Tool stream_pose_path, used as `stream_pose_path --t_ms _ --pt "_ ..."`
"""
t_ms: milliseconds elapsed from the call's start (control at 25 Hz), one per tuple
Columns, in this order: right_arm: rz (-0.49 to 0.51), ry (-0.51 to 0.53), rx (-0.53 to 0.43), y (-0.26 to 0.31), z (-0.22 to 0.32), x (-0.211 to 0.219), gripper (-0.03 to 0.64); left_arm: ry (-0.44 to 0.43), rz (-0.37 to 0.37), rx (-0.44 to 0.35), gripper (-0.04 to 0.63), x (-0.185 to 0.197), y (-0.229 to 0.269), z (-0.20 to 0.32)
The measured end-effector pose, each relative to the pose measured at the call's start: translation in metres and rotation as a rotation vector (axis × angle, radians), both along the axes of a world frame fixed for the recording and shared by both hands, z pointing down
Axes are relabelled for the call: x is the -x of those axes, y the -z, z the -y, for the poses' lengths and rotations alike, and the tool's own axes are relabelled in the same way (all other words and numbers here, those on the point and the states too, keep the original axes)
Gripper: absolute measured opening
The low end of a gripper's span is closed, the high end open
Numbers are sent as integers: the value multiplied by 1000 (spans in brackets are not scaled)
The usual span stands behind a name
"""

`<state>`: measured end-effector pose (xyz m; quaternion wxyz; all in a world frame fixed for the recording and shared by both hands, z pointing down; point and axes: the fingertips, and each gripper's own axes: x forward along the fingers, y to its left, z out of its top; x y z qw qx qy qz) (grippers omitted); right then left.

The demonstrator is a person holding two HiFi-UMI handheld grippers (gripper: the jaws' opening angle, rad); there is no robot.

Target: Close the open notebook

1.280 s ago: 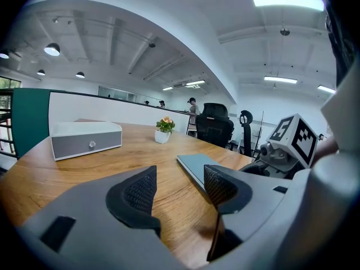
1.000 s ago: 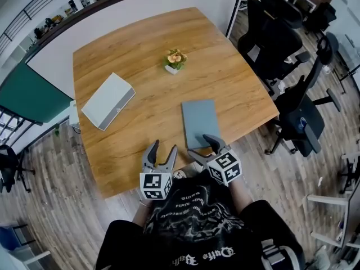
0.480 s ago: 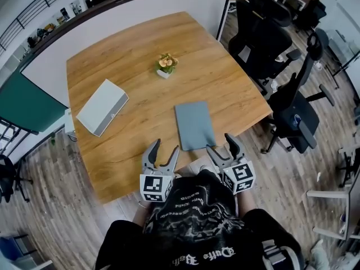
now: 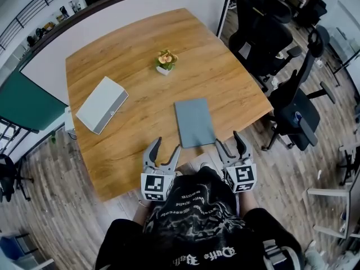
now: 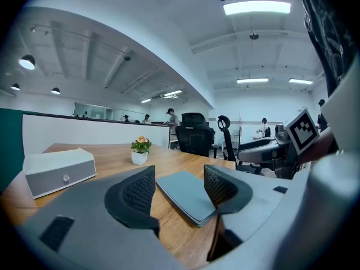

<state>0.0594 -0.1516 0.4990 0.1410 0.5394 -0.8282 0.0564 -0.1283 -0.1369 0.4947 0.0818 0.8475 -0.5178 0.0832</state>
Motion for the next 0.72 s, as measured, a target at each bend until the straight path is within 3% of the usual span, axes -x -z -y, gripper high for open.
stream_pose_path --t_ms 160,400,480,720 --pt "26 2 -15 8 0 6 191 -7 12 -12 287 -2 4 -1" --pt "17 11 -29 9 5 11 20 -39 10 -8 178 -5 3 -4" --pt "23 21 -23 10 6 14 9 -51 -8 0 59 -5 4 -5" --pt "8 32 -13 4 10 19 8 -25 -27 9 23 5 3 -7"
